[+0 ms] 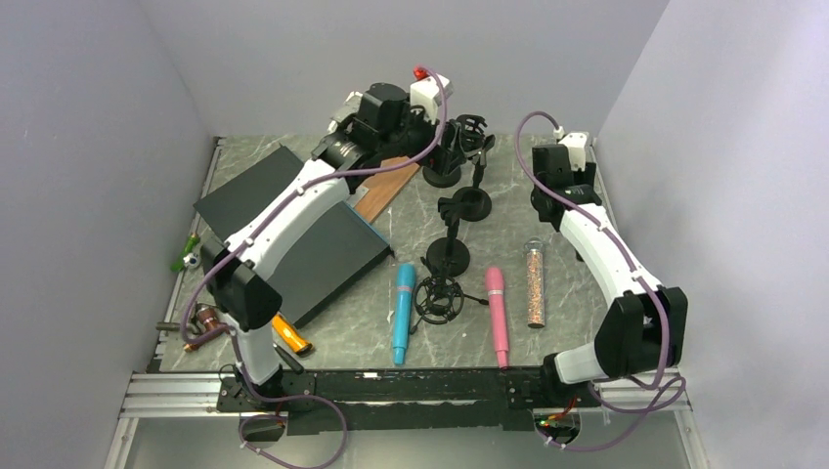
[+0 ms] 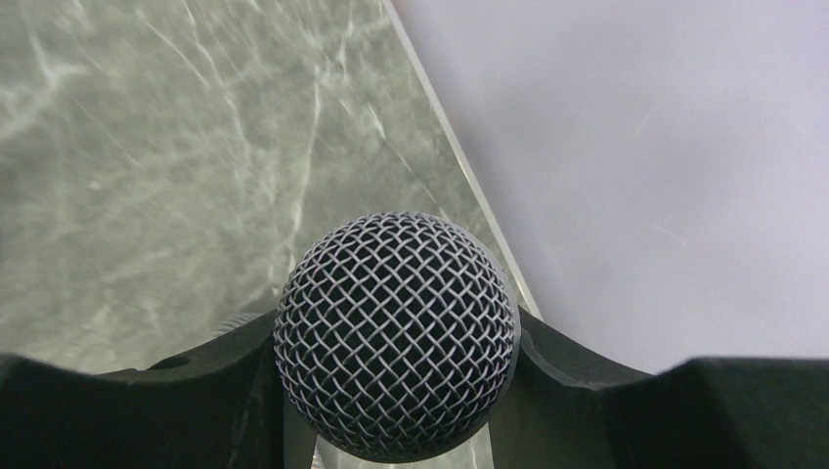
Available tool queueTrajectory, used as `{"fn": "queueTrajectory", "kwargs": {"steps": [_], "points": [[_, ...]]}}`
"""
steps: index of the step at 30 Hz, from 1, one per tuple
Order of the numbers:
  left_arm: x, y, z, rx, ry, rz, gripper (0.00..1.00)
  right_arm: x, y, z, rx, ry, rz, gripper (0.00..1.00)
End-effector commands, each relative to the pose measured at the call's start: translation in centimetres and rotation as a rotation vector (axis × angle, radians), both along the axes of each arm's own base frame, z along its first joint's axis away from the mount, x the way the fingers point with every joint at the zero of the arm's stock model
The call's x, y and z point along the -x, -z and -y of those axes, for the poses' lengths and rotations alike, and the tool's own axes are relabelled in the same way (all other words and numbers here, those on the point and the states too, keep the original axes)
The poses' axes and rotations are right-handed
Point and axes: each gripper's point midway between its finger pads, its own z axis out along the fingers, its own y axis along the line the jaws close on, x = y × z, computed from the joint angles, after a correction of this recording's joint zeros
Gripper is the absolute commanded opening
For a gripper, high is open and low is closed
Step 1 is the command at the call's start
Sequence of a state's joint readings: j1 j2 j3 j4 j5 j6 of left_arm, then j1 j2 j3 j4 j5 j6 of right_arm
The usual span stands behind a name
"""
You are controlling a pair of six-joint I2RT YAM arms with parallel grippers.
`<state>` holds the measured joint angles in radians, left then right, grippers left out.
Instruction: Remove the microphone from the stand
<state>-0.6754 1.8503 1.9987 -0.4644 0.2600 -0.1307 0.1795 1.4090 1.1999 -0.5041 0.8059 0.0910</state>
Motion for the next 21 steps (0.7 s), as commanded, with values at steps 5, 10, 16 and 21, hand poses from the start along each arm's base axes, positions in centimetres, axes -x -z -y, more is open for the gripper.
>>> {"fn": "queueTrajectory", "kwargs": {"steps": [5, 10, 16, 21], "points": [[6.5, -8.0, -4.6, 0.121, -0.003, 0.123, 0.99, 1.1, 8.1, 0.1, -0.063, 0.005, -0.261, 0.0], [10.4, -8.8, -8.3, 0.133, -0.025, 0.126, 0.99, 1.0, 11.7, -0.7, -0.136, -0.015, -0.351, 0.0], [15.4, -8.1, -12.6, 0.164, -0.06, 0.096, 0.99, 0.4, 14.4, 0.3, -0.217, 0.005, -0.391, 0.15], [18.8, -8.4, -17.3, 0.167, -0.153, 0.104, 0.99, -0.4, 15.8, -0.6, -0.306, -0.045, -0.397, 0.34]]}}
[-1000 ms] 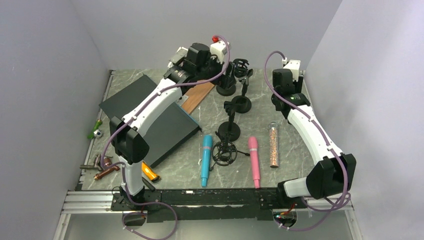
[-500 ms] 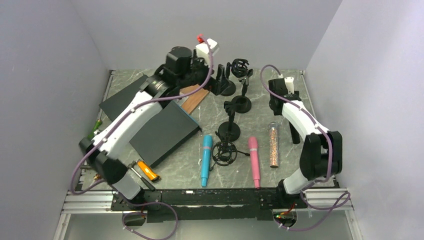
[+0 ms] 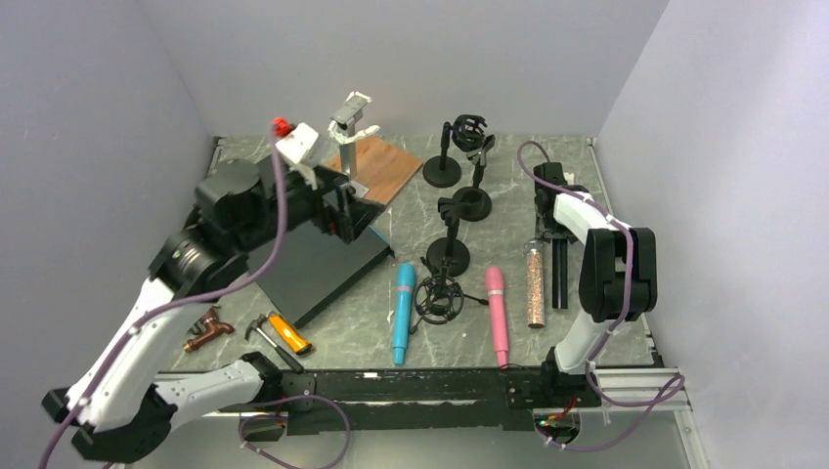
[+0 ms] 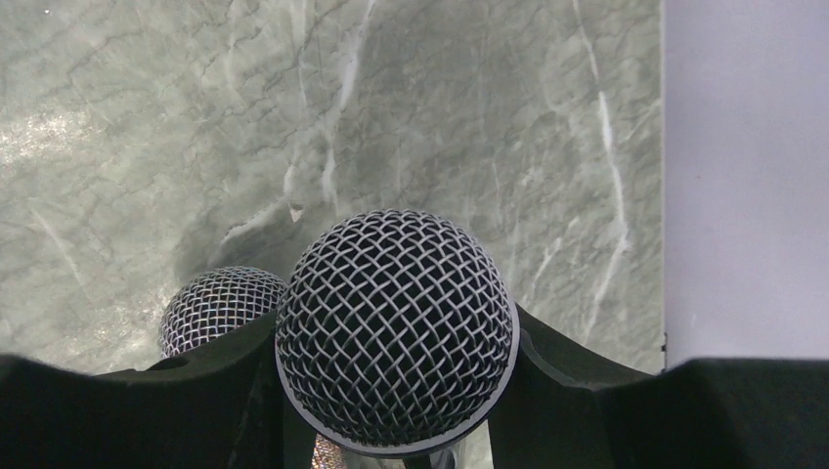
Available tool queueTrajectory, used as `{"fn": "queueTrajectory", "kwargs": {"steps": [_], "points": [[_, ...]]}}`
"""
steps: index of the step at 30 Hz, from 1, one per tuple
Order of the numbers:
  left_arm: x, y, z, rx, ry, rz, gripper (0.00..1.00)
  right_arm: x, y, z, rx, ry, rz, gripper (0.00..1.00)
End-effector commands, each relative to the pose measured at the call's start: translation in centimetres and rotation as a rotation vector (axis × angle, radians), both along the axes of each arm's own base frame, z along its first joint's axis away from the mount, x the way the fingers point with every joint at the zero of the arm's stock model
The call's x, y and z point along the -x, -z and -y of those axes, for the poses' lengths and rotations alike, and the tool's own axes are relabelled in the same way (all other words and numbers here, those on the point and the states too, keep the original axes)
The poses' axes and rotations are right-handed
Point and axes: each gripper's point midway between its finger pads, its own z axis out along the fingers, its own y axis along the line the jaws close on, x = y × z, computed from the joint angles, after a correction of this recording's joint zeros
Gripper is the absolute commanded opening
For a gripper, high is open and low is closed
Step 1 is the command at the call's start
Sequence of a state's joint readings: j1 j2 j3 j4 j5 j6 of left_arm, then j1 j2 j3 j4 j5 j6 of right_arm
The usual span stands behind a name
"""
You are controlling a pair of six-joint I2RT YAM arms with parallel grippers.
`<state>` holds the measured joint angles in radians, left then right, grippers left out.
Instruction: Remove the microphone from the stand
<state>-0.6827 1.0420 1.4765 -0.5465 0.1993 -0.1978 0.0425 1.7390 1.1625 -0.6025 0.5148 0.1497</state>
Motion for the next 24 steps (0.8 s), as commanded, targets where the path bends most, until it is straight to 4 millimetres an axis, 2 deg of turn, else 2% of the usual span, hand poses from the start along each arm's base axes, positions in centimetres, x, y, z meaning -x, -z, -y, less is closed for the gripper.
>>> {"fn": "queueTrajectory", "kwargs": {"steps": [1, 4, 7, 12, 15, 18, 20, 22, 24], "points": [[2.2, 0.0, -3.8, 0.018, -0.103, -0.016, 0.99, -1.9, 0.0, -1.4, -0.103, -0.023, 0.057, 0.39], [3.5, 0.8, -5.4, 0.038, -0.133, -0.019, 0.99, -2.0, -0.3, -1.3, -0.096, -0.019, 0.058, 0.55], [4.3, 1.4, -6.6, 0.06, -0.165, -0.017, 0.99, -2.4, -1.6, -1.3, -0.099, -0.019, 0.09, 0.71], [4.9, 1.8, -7.3, 0.079, -0.177, -0.013, 0.99, -2.3, -4.4, -1.4, -0.095, -0.026, 0.143, 0.86], [5.0, 1.8, -7.4, 0.088, -0.176, -0.005, 0.99, -2.1, -6.6, -1.6, -0.089, -0.033, 0.18, 0.91], [4.9, 1.6, -7.4, 0.086, -0.176, 0.005, 0.99, -1.5, -9.5, -3.1, -0.101, -0.068, 0.237, 0.94], [4.8, 1.7, -7.4, 0.076, -0.181, 0.009, 0.99, -0.7, -11.6, -4.8, -0.134, -0.106, 0.287, 0.95], [4.8, 1.7, -7.5, 0.073, -0.181, 0.014, 0.99, 0.4, -14.4, -7.1, -0.201, -0.16, 0.371, 0.96], [5.0, 1.4, -7.5, 0.083, -0.176, 0.026, 0.99, 2.1, -18.1, -9.8, -0.284, -0.236, 0.494, 0.99]]}}
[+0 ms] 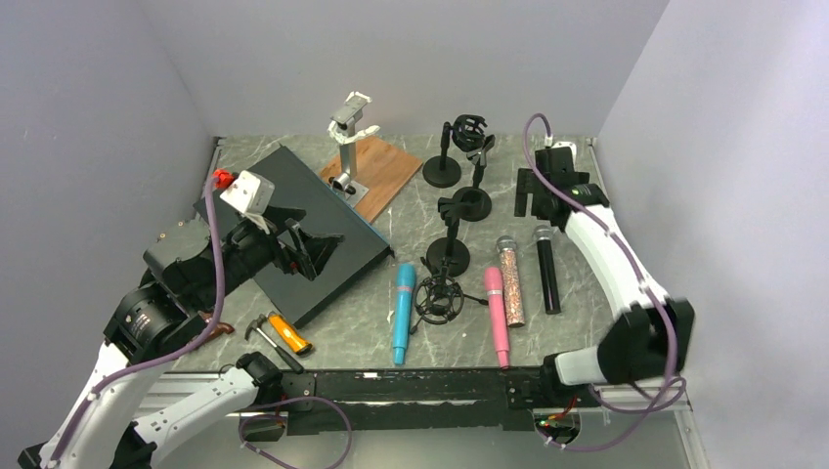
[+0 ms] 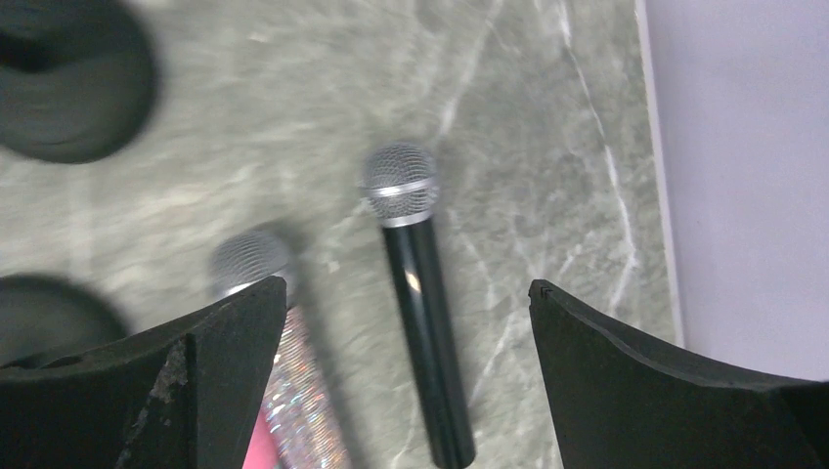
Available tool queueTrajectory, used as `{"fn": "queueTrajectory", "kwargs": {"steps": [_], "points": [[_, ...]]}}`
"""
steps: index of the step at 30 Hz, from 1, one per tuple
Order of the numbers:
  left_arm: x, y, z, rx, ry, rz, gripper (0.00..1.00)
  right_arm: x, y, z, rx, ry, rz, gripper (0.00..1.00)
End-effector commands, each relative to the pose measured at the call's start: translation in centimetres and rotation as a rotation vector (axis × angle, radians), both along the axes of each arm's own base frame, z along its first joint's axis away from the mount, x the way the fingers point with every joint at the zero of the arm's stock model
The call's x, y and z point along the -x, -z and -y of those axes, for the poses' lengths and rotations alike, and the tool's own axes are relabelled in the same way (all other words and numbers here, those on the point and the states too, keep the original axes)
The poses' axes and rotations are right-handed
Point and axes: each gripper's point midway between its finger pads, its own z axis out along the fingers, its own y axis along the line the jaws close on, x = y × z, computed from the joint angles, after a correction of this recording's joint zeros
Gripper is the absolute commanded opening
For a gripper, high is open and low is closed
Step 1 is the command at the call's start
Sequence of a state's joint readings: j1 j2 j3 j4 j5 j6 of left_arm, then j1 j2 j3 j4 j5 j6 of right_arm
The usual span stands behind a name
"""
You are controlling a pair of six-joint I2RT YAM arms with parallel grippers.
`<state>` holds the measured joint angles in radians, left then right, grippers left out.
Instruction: Remove the microphone from the stand
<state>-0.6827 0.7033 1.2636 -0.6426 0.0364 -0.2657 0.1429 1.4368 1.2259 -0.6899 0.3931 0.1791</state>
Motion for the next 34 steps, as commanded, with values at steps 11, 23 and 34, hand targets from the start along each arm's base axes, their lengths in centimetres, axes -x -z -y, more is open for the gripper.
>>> {"fn": "queueTrajectory", "kwargs": {"steps": [11, 23, 34], "points": [[3.9, -5.4, -4.1, 0.172, -0.035, 0.292, 0.99, 14.3, -18.6, -8.8, -0.527, -0.356, 0.608, 1.0], [8.5, -7.6, -9.6, 0.284, -0.111, 0.456, 0.99, 22.8, -22.1, -3.3, -0.525, -0.207, 0.838, 1.0], [8.0, -7.4, -9.9, 0.287, -0.142, 0.41, 0.99, 22.7, -22.6, -2.6, -0.48, -0.205, 0.874, 1.0]]}}
